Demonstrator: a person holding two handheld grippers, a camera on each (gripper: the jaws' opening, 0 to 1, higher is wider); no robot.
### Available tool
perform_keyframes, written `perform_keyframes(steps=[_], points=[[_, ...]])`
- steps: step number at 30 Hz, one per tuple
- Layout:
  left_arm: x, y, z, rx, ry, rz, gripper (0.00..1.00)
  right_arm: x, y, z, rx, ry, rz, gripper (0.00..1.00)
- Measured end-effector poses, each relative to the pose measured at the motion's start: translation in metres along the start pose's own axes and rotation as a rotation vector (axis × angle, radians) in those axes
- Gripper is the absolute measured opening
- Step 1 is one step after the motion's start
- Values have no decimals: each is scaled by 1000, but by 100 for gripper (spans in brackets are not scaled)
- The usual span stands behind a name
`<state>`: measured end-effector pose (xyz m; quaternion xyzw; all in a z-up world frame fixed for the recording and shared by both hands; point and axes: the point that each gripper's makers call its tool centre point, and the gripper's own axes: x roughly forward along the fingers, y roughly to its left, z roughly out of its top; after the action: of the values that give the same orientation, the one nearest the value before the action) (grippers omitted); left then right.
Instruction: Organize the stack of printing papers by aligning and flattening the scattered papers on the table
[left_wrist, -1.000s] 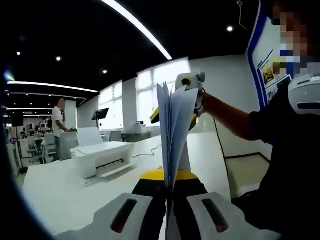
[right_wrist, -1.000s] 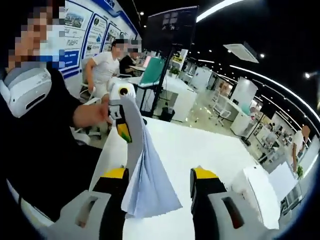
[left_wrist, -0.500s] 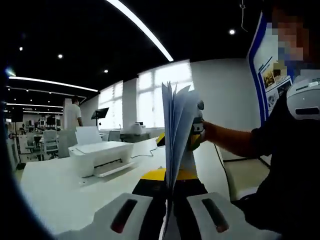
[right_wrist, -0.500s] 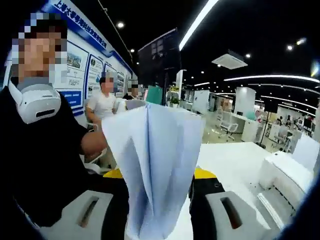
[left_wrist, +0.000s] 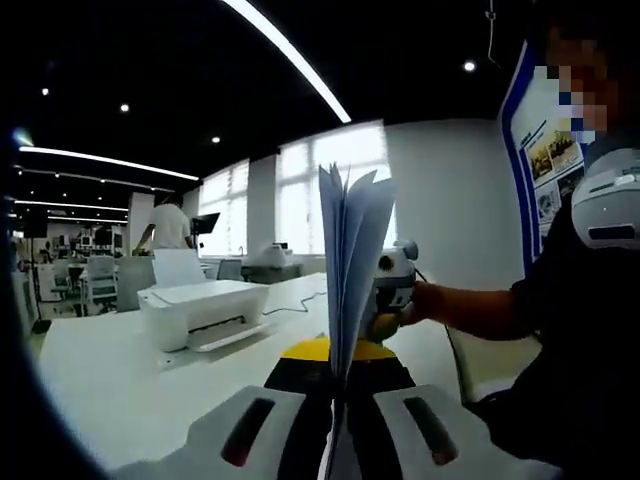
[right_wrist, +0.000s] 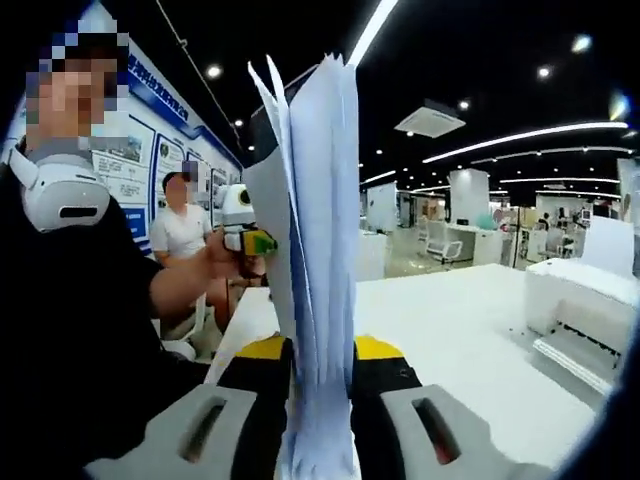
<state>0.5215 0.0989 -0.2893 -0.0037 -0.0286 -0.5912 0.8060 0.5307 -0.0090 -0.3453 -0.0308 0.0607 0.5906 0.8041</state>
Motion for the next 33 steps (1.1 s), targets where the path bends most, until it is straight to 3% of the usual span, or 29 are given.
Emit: perform_keyframes(steps=[5, 10, 16, 19, 26, 33], points=[[2, 1, 0, 4, 10, 5, 7, -5, 2, 2, 12, -41, -13, 0], [6, -1, 4, 24, 58, 16, 7, -8, 12, 7, 29, -36, -32, 0], [6, -12, 23, 0, 57, -8, 7, -21, 26, 23, 72, -59, -35, 0], [9, -26, 34, -27, 62, -39, 7, -29, 38, 31, 141, -66, -41, 0], [14, -49, 40, -162, 81, -110, 7, -49, 57, 35, 257, -85, -27, 0], [21, -42, 20, -322, 143, -102, 7, -51, 61, 20, 390, -52, -33, 0]])
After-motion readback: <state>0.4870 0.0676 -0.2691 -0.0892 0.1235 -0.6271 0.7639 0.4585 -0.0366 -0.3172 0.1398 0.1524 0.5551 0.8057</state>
